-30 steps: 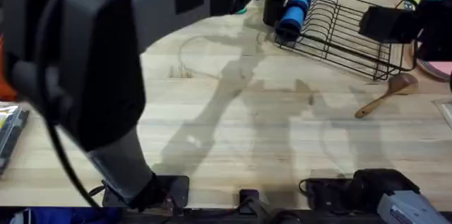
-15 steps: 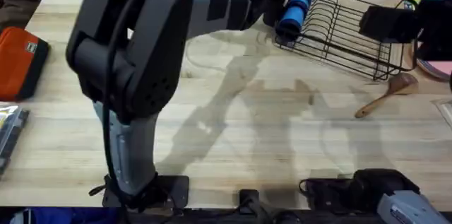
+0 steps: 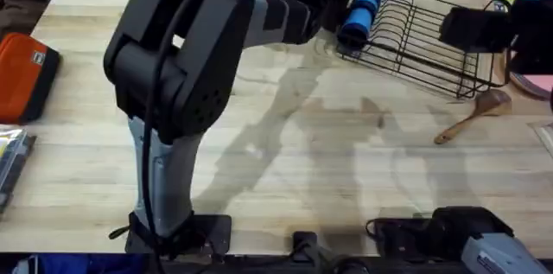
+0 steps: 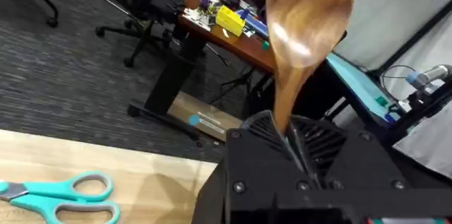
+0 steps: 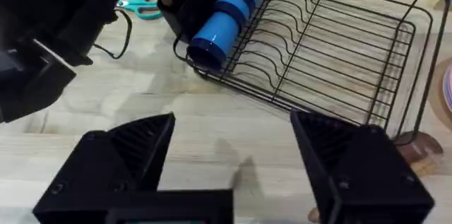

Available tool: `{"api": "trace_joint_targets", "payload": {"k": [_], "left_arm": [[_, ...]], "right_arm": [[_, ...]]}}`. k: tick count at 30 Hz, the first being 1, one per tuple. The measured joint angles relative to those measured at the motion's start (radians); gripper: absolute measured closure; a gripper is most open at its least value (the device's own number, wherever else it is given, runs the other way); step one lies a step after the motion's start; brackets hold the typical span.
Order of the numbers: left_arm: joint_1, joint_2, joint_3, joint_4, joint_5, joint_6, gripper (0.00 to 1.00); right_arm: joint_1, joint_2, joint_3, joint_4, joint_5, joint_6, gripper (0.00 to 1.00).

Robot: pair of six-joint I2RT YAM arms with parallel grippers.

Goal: Pick up the spoon on the table one by one and put them onto the rack

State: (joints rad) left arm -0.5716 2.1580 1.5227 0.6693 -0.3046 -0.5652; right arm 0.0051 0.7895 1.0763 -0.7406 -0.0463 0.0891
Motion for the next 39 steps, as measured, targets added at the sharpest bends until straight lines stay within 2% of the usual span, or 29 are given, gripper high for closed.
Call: {"api": "trace_joint_targets", "payload": {"k": [16, 21, 28, 39], "left_arm": [[0.0, 0.002, 0.0, -0.065, 0.002, 0.0, 0.955], [0.0, 0.009, 0.0, -0.081, 0.04, 0.005, 0.956], [0.0, 0.021, 0.0, -0.165, 0.131, 0.075, 0.956], [0.0, 0.022, 0.0, -0.261, 0.162, 0.194, 0.956]], "right_arm": [[0.0, 0.0, 0.0, 0.0, 0.0, 0.0, 0.008], [0.0, 0.0, 0.0, 0.0, 0.0, 0.0, 0.008], [0.0, 0.0, 0.0, 0.0, 0.0, 0.0, 0.008], [0.0, 0.0, 0.0, 0.0, 0.0, 0.0, 0.008]]}}
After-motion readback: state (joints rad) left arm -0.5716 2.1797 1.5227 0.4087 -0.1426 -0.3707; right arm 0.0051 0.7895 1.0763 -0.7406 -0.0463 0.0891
